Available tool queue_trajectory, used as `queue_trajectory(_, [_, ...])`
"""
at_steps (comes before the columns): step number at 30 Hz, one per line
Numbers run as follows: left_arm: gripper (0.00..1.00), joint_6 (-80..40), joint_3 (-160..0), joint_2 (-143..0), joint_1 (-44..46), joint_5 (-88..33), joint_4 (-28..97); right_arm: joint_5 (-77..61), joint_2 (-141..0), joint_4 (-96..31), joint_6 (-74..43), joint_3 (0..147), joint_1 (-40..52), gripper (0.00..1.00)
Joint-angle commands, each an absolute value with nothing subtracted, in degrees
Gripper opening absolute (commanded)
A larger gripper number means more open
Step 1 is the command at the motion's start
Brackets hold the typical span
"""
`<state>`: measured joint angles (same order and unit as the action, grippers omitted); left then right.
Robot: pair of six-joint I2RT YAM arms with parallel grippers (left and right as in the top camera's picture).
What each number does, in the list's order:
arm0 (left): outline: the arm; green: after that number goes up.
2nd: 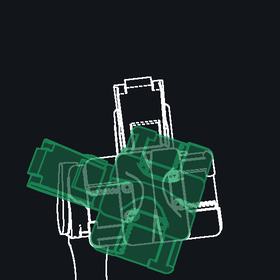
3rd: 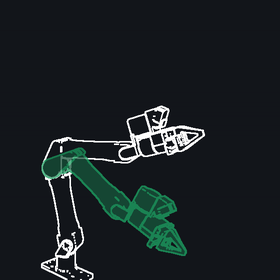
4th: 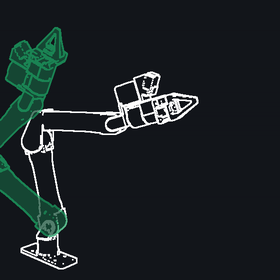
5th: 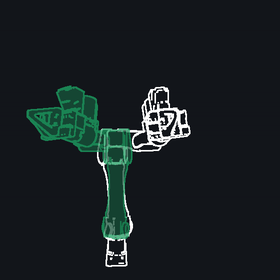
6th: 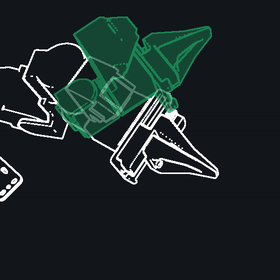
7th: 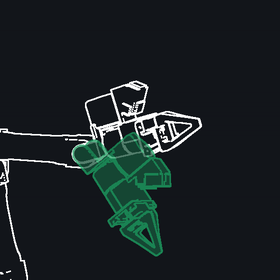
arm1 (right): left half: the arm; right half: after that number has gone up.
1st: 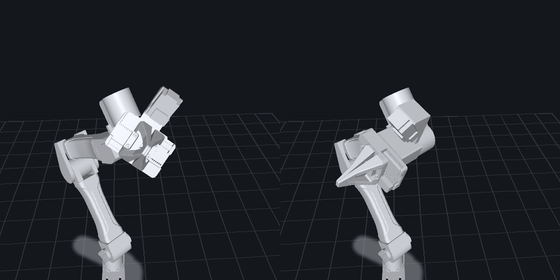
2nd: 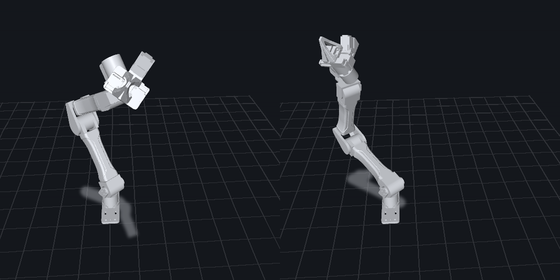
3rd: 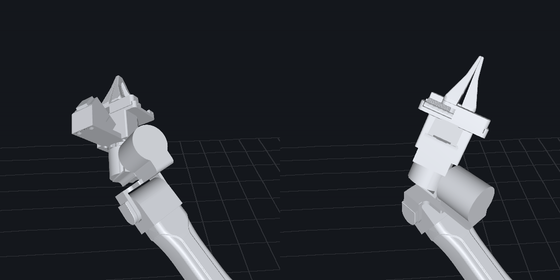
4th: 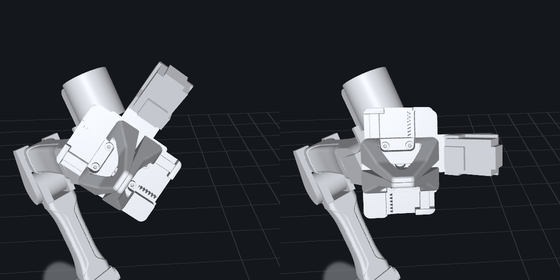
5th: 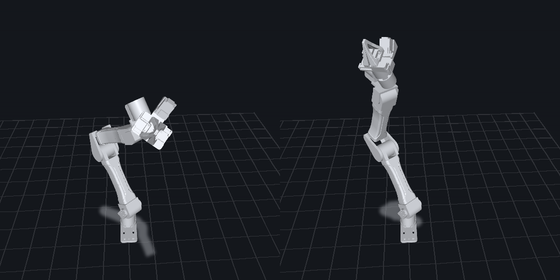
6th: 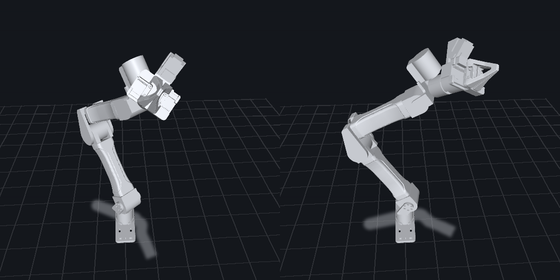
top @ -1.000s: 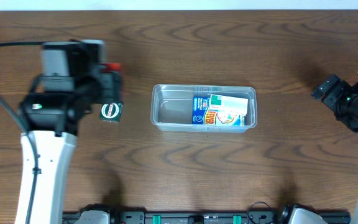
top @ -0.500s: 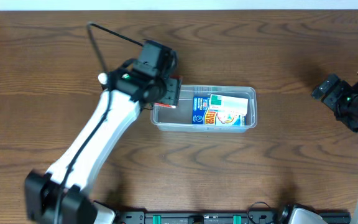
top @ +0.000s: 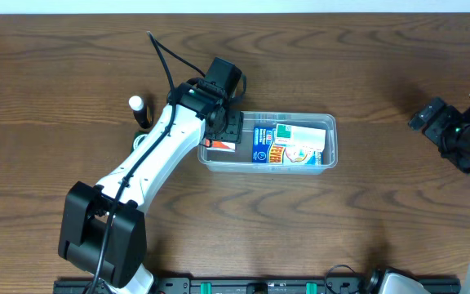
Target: Pack container
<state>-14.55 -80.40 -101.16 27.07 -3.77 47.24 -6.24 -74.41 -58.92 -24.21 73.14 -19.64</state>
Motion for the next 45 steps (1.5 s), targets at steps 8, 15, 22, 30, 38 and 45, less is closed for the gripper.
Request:
queue_trajectory(8, [0.97, -15.55, -81.23, -101.82, 27.09, -2.5, 47.2, -6.46, -74.39, -58.98, -25.04, 73.38, -19.81, 0.99])
queue_trajectory(15, [0.98, -15.31, -81.47, -100.84, 26.79, -2.79, 47.11, -6.46, -74.39, -58.98, -25.04, 73.38, -19.81, 0.99])
queue_trajectory(22, [0.98, -12.99, -87.39, -90.26, 21.43, -3.18, 57.84, -6.46, -74.41, -59.0, -25.04, 73.38, -19.81, 0.99])
queue_trajectory(30, [0.98, -4.82, -86.83, -80.51, 6.48, 8.36, 68.16, -6.46, -74.41, -58.98, -25.04, 73.38, -19.81, 0.99])
queue_trajectory(38, [0.98, 10.41, -82.15, -88.88, -3.88, -5.61, 64.79, -6.46, -74.41, -58.98, -25.04, 73.38, -19.81, 0.99])
queue_trajectory(45, [0.98, 10.52, -81.47, -101.41, -4.6, -5.41, 63.75, -6.46, -74.41, -59.0, -25.04, 73.38, -19.81, 0.99])
